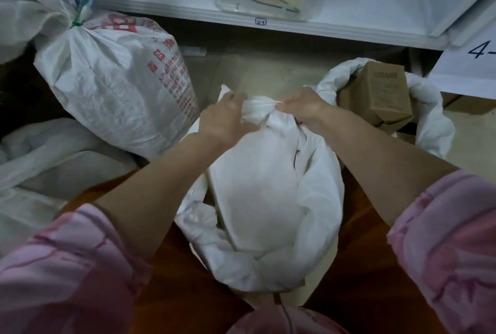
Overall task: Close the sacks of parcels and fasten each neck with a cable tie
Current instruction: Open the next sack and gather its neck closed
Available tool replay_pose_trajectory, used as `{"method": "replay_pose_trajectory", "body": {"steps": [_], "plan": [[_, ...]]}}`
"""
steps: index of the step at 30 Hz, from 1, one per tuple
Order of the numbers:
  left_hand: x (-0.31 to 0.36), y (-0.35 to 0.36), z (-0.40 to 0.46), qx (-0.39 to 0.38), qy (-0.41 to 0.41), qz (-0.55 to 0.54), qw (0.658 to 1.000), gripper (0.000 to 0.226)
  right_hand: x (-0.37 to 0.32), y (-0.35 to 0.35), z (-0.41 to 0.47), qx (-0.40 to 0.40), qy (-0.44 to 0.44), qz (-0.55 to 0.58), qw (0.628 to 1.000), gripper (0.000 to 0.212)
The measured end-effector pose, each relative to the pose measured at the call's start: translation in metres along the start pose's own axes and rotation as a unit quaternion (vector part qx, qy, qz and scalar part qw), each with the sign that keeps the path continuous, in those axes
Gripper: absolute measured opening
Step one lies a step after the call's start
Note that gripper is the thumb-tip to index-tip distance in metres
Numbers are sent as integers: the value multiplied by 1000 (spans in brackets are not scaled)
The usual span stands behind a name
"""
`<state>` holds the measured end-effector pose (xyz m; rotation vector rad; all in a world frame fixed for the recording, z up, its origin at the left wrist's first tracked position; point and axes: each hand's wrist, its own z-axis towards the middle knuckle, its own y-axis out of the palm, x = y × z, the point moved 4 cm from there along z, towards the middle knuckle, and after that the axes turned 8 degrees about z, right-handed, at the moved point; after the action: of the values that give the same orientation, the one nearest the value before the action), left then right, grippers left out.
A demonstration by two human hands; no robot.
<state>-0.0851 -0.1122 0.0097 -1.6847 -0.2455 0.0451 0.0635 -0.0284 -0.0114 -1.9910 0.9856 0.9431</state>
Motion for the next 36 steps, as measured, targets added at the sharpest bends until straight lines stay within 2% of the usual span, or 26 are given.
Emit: {"method": "replay_pose_trajectory", "body": {"steps": [2,5,7,8,9,11,13,15,17,19,21,22,24,25,26,28,30,33,36], "plan": [[-3,4,7,-3,15,-20,1000,59,1,-10,0,-38,42,58,997,38],[-2,5,21,-11,48,-18,999,41,7,-18,5,-126,123,115,978,24],[-3,8,36,-54,56,-33,996,40,7,-20,11,-136,138,96,976,17],[-3,11,44,-80,54,-41,995,41,2,-22,16,-120,115,33,986,10],[-4,13,53,-100,48,-46,993,41,-5,-24,21,-92,71,-85,990,15],[-6,17,70,-117,33,-61,991,41,-25,-27,26,-34,-33,-338,940,28],[-7,17,89,-122,24,-89,988,42,-33,-27,28,-12,-69,-441,895,34],[-6,16,107,-130,27,-123,983,43,-29,-27,36,8,-78,-484,871,31],[-3,13,126,-148,35,-169,974,43,-22,-30,50,28,-72,-485,871,31],[-1,10,145,-157,36,-202,966,45,-19,-35,72,38,-61,-458,886,31],[1,5,169,-135,33,-176,975,46,-21,-45,100,44,-49,-426,902,31],[3,-1,182,-107,32,-149,983,44,-23,-51,113,46,-44,-409,910,29],[3,-12,208,-17,8,-133,991,26,-31,-63,140,32,-46,-391,919,18],[3,-17,218,30,-6,-143,989,21,-37,-70,150,25,-45,-389,920,19],[3,-20,225,65,-13,-150,986,25,-43,-78,159,25,-38,-382,923,28],[4,-15,234,70,-11,-149,986,29,-50,-94,178,39,-22,-344,938,38],[3,2,234,25,-17,-133,991,28,-49,-107,195,64,-6,-331,941,41],[-4,38,226,-68,-46,-98,992,30,-37,-116,210,123,-1,-362,924,25],[0,64,211,-232,2,-60,971,29,-24,-108,210,148,7,-421,895,27]]}}
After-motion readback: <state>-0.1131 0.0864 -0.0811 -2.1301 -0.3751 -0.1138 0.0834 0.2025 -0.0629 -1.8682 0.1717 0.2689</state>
